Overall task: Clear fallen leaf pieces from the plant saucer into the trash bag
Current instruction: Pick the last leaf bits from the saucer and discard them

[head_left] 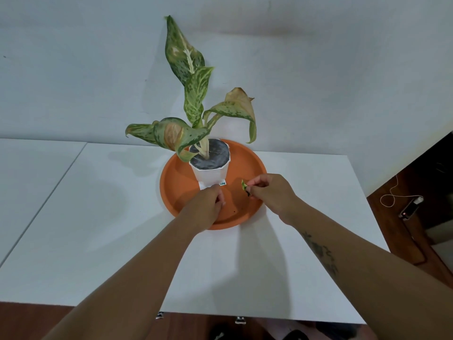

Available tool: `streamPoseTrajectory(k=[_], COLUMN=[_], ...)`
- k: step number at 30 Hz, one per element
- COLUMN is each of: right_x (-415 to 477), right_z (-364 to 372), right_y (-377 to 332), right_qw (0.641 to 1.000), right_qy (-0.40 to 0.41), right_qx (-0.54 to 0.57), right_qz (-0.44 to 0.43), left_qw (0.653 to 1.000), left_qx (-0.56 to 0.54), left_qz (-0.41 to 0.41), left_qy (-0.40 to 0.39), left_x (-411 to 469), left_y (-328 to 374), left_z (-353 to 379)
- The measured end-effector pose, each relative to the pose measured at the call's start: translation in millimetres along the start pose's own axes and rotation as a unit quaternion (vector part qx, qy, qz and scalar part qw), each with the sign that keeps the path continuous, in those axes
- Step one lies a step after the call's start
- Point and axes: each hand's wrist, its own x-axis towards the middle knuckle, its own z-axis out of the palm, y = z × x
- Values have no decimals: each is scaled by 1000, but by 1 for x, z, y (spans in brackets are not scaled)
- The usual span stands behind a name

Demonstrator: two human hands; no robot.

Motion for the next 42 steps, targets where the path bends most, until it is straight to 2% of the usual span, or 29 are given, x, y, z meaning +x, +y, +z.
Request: streamPoseTrajectory(k=[6,13,20,22,29,34,39,40,42], right_x=[-2,-2,0,0,0,0,1,1,0], right_z=[-3,-2,1,4,11,11,13,13,12], right_y=[0,3,1,0,0,0,-2,-2,-4], right_qw=[1000,1000,1000,1000,1000,1000,1000,1000,1000], right_qy=[8,8,3,1,-5,-4,-4,-2,0], right_qx=[21,26,15,10,-1,-9,-8,-9,-3], right_qz=[9,15,12,11,3,5,9,11,15], left_qw=[995,998,999,999,996,999,989,989,995], left_qx=[-90,-28,17,0,-75,-2,49,50,27], left_qz=[-20,-4,-9,-21,-43,-40,-75,-76,-64], left_qy=[-32,-51,25,29,-6,-27,-115,-116,-70], left_x=[-2,5,5,5,1,-1,7,6,2], left_y=[12,15,-11,-15,-11,3,18,18,13], left_z=[3,7,-5,-8,-4,-11,-21,-21,-20])
